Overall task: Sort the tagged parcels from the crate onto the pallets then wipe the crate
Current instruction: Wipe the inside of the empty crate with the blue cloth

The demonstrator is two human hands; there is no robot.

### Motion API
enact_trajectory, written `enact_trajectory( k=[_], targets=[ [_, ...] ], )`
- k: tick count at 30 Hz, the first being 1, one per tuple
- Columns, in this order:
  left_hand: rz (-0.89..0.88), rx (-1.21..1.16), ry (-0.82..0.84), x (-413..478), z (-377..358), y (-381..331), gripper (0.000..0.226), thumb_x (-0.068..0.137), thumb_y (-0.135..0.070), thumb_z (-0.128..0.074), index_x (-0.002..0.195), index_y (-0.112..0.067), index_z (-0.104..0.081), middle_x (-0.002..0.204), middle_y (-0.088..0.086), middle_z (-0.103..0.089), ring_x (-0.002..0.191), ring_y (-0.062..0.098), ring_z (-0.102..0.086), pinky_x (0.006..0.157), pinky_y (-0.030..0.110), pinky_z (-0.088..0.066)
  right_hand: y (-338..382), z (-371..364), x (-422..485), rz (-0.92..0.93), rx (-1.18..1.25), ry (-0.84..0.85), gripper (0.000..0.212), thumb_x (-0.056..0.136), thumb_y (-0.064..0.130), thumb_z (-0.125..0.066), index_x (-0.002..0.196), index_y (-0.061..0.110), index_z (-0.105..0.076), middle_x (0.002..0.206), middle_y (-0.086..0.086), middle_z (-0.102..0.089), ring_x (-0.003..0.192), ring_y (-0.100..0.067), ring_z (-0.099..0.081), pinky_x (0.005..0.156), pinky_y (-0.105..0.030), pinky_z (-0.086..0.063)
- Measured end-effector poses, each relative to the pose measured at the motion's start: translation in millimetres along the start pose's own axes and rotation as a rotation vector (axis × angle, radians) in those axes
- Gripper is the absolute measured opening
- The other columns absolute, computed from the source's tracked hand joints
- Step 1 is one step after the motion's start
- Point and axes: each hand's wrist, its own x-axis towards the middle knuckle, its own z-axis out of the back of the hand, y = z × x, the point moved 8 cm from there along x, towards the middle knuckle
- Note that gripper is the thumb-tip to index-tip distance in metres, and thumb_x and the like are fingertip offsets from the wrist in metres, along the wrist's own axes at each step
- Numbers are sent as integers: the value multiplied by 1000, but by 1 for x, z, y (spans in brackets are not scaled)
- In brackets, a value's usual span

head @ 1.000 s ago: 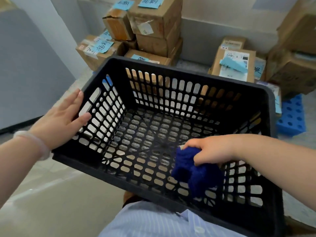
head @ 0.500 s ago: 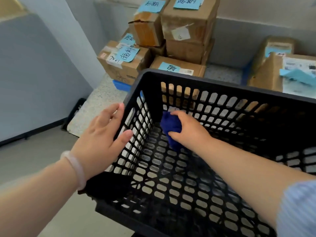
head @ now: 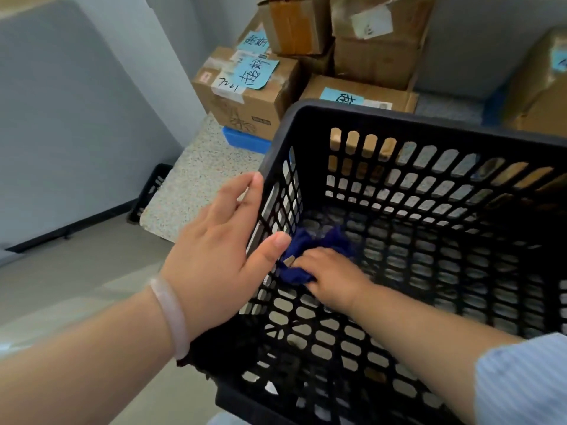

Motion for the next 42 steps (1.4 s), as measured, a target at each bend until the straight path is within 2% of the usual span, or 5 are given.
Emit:
enact_trajectory(
  k=[13,23,28,38,42],
  targets=[
    [7,-100,-8,0,1,4,94,83,-81,-11,158,-23,-16,159,-14,-12,141,12,-32,105,34,-36,38,-21,-31,539,-311,199,42,78,20,-75,118,30,-65,114,-3,-62,92,-26,-57,76,-39,-48],
    [14,-126,-28,0,2,4,97,81,-84,-9,157,-25,-17,156,-20,-14,131,-25,-9,105,10,-15,-92,94,-15,-128,-493,-98,53,98,42,-37,148,27,-31,144,-11,-36,122,-33,-43,97,-36,-37],
    [32,-139,-17,0,1,4,97,80,-85,-11,157,-26,-17,153,-24,-13,138,1,-21,105,29,-26,-88,57,-37,-312,-111,-125,52,93,21,-53,143,34,-45,141,-5,-36,122,-32,-44,100,-32,-38],
    [60,-120,-10,0,1,6,91,82,-77,-14,157,-26,-17,159,-16,-14,143,6,-17,107,25,-20,9,-32,-106,-109,0,651,54,84,22,-64,133,38,-51,131,-1,-48,115,-25,-52,99,-37,-44],
    [43,-139,-22,1,2,7,96,81,-84,-10,157,-26,-20,159,-15,-20,143,2,-19,110,27,-19,5,-27,-102,2,-81,616,53,84,16,-63,131,38,-50,129,3,-47,114,-24,-51,89,-39,-46]
  ],
)
